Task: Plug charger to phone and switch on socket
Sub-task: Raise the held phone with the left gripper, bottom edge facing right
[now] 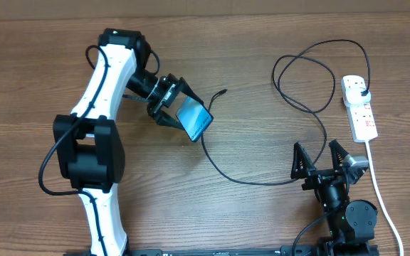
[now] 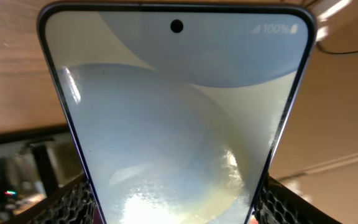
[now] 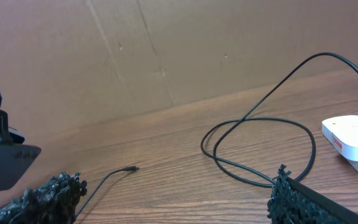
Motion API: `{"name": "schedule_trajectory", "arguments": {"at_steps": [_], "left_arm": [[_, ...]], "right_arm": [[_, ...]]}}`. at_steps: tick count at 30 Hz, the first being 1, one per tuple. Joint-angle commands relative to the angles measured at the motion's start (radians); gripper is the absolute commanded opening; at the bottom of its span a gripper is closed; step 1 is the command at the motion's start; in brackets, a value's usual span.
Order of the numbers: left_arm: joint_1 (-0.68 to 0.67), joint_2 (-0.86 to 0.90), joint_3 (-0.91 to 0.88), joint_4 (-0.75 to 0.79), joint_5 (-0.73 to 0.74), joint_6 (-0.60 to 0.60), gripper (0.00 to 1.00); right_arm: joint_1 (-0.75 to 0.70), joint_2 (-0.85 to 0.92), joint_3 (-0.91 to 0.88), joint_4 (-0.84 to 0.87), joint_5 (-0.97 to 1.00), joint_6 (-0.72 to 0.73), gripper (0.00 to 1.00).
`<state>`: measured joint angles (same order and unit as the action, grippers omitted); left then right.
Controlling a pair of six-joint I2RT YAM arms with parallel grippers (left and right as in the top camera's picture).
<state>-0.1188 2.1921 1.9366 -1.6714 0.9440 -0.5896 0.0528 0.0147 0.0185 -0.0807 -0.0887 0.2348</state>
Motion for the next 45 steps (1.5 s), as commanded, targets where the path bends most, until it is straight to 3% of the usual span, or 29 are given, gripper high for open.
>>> {"name": "schedule_trajectory", "arguments": {"at_steps": [1,18,45], "left_arm": [[0.051,-0.006,0.026,-0.019,0.137,-0.055,0.60],[0.150,-0.006,0.026,-0.019,0.401,-0.107,0.57],[0.151,-0.006,0.026,-0.019,0.406,-0.249,0.54]], "right_arm": [[0.003,-0.012,-0.011,0.004,0.006,0.002,1.00],[0.003,-0.012,-0.011,0.004,0.006,0.002,1.00],[0.003,-0.012,-0.011,0.000,0.043,0.001,1.00]]}}
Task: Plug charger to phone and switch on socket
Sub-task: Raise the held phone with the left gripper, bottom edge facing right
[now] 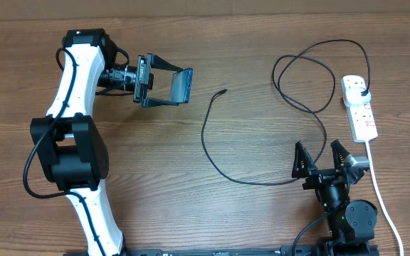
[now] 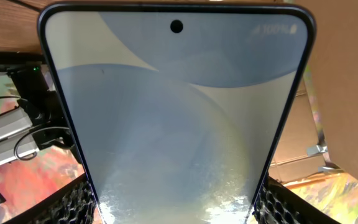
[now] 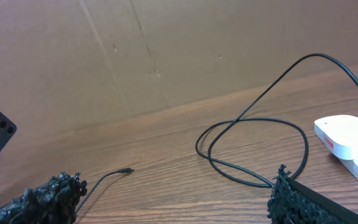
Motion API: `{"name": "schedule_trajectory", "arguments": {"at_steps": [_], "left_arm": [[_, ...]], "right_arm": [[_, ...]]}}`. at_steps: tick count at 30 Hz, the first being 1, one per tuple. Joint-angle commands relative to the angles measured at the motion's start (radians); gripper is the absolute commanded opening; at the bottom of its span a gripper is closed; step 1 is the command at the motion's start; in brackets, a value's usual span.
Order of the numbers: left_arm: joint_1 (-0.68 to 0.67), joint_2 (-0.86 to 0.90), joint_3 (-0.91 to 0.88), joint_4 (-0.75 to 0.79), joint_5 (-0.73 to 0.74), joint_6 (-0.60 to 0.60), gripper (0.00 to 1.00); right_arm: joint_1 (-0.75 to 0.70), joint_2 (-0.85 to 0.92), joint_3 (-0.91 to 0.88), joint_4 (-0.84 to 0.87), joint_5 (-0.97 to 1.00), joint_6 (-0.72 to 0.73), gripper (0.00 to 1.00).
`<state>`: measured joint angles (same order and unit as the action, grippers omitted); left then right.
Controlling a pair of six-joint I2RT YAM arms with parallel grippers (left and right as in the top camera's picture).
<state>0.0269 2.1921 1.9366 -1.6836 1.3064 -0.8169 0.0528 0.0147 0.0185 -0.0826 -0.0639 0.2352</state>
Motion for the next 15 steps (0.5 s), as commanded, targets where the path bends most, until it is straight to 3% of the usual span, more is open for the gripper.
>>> {"name": "schedule_trajectory", "arguments": {"at_steps": [1,15], "left_arm": [[0.006,-0.006,0.026,-0.006,0.042,-0.022,0.55],[0.006,-0.006,0.026,-0.006,-0.027,-0.021,0.58]], "right_arm": [[0.003,-0.012,-0.011,0.002,0.019,0.001,1.00],[0.003,-0.011,0.002,-0.014,-0.039,0.032,1.00]]}}
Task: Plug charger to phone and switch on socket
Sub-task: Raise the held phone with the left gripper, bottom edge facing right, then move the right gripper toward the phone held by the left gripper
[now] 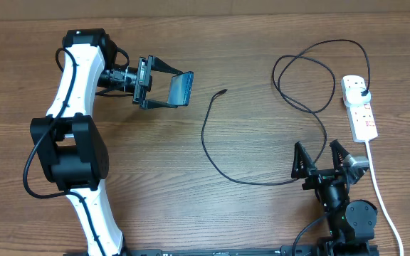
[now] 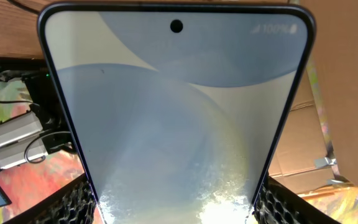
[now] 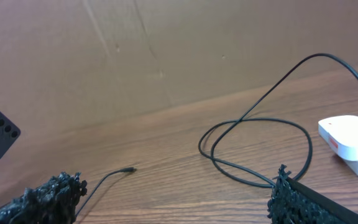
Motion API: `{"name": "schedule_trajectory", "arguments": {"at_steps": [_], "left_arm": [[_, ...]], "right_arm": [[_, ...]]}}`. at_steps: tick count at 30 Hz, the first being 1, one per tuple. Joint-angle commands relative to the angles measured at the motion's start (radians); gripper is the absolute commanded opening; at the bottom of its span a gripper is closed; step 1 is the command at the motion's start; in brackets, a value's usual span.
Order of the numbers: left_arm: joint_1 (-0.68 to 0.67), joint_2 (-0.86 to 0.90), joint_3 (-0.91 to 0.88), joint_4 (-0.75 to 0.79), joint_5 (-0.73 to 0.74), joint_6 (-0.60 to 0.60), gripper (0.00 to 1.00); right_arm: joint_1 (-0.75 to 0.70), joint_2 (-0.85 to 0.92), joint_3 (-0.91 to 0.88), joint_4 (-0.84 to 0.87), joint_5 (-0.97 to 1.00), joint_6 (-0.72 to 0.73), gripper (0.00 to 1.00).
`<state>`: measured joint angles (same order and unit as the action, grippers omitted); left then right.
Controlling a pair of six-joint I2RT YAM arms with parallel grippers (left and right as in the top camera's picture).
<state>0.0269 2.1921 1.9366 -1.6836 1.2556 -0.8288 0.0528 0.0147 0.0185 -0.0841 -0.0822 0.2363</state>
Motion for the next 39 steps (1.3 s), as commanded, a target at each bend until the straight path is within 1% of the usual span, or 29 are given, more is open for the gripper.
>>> {"name": "schedule_trajectory", "arguments": {"at_steps": [1,13,21,25,31,36,39], "left_arm": [[0.006,-0.006,0.026,-0.006,0.024,-0.009,0.58],[0.005,-0.006,0.026,-0.006,0.019,-0.006,0.58],[0.005,-0.006,0.026,-0.006,0.016,-0.005,0.57],[0.006,-0.006,0.026,-0.006,0.016,-0.005,0.57],[0.005,-0.006,0.026,-0.006,0.016,-0.006,0.57],[0.005,-0.006,0.026,-0.006,0.008,-0.006,0.57],[0.005,-0.006,0.026,-0.006,-0.007,-0.006,0.57]], "right_arm": [[0.003,-0.012,0.008,-0.024,-0.021,0.039,1.00],[0.003,0.016,0.066,-0.117,-0.035,0.105,1.00],[0.003,0.182,0.219,-0.179,-0.032,0.105,1.00],[0.003,0.304,0.366,-0.270,-0.031,0.104,1.00],[0.003,0.505,0.636,-0.460,-0.032,0.103,1.00],[0.003,0.673,0.885,-0.666,-0.035,0.069,1.00],[0.003,0.792,1.066,-0.826,-0.036,0.070,1.00]]}}
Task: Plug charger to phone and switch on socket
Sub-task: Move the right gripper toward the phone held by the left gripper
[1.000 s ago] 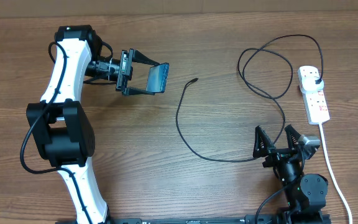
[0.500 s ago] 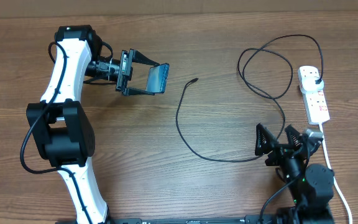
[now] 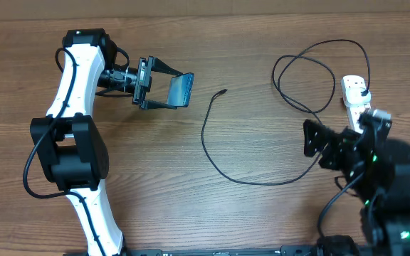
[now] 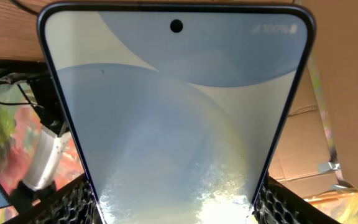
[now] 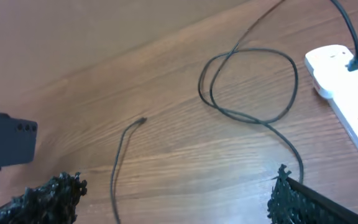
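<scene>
The phone (image 3: 182, 89), screen lit, is held up off the table at the far left, with my left gripper (image 3: 164, 90) shut on its lower end. The phone (image 4: 176, 118) fills the left wrist view between the mesh fingers (image 4: 73, 200). The black charger cable (image 3: 212, 153) lies on the table, and its free tip (image 3: 223, 92) is just right of the phone. The cable's far end is plugged into the white power strip (image 3: 354, 91). My right gripper (image 5: 169, 194) hangs open and empty above the cable's near curve. It also sees the tip (image 5: 143, 120), the phone (image 5: 5, 148) and the strip (image 5: 344, 84).
The cable makes a loose double loop (image 3: 305, 71) left of the strip. My raised right arm (image 3: 372, 160) covers the lower part of the strip and its white lead in the overhead view. A cardboard wall runs along the table's far edge.
My right arm has risen from its low rest at the table's front edge and now stands higher and farther in, beside the power strip. The left gripper and phone have not moved.
At first my left gripper held the phone low near the table's middle, close to the cable. Then it held the phone raised at the far left, where it has stayed. The right arm rested open at the front until now, when it stands lifted over the cable.
</scene>
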Motion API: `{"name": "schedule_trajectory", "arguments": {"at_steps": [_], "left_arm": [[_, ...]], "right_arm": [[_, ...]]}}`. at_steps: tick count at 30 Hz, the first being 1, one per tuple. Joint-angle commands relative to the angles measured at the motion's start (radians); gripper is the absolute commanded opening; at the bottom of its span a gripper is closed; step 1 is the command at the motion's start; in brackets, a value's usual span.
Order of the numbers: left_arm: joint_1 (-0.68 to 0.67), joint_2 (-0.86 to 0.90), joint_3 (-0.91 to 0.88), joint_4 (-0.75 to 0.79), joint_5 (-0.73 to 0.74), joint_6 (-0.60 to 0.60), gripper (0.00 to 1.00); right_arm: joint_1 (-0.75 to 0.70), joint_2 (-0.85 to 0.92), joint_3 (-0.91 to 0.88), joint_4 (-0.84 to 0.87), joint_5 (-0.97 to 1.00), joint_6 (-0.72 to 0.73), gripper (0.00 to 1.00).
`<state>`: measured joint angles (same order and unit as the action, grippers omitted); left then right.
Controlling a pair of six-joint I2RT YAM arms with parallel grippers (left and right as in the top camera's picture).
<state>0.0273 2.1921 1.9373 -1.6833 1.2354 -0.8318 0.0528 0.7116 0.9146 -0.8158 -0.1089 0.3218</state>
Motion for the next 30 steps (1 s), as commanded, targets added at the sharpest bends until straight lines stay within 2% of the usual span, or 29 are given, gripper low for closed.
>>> {"name": "schedule_trajectory", "arguments": {"at_steps": [1,6,9,15,22,25,30], "left_arm": [[0.005,-0.006,0.025,-0.007,0.013,-0.003,0.58],[0.005,-0.006,0.025,-0.007,0.014,-0.006,0.57],[0.005,-0.006,0.025,-0.007,0.014,-0.006,0.57],[0.005,-0.006,0.025,-0.006,0.013,-0.014,0.58],[0.005,-0.006,0.025,-0.006,-0.003,-0.015,0.57],[0.005,-0.006,0.025,-0.006,-0.054,-0.034,0.57],[0.004,-0.006,0.025,0.053,-0.198,-0.146,0.58]], "right_arm": [[0.003,0.130,0.224,-0.143,-0.013,-0.017,1.00],[0.003,0.280,0.460,-0.347,-0.024,-0.019,1.00],[0.003,0.330,0.529,-0.367,-0.027,-0.018,1.00],[0.003,0.373,0.533,-0.347,-0.033,-0.007,1.00],[0.003,0.423,0.533,-0.346,-0.159,-0.007,1.00],[0.003,0.451,0.533,-0.346,-0.214,-0.008,1.00],[0.004,0.503,0.533,-0.346,-0.321,-0.008,1.00]]}}
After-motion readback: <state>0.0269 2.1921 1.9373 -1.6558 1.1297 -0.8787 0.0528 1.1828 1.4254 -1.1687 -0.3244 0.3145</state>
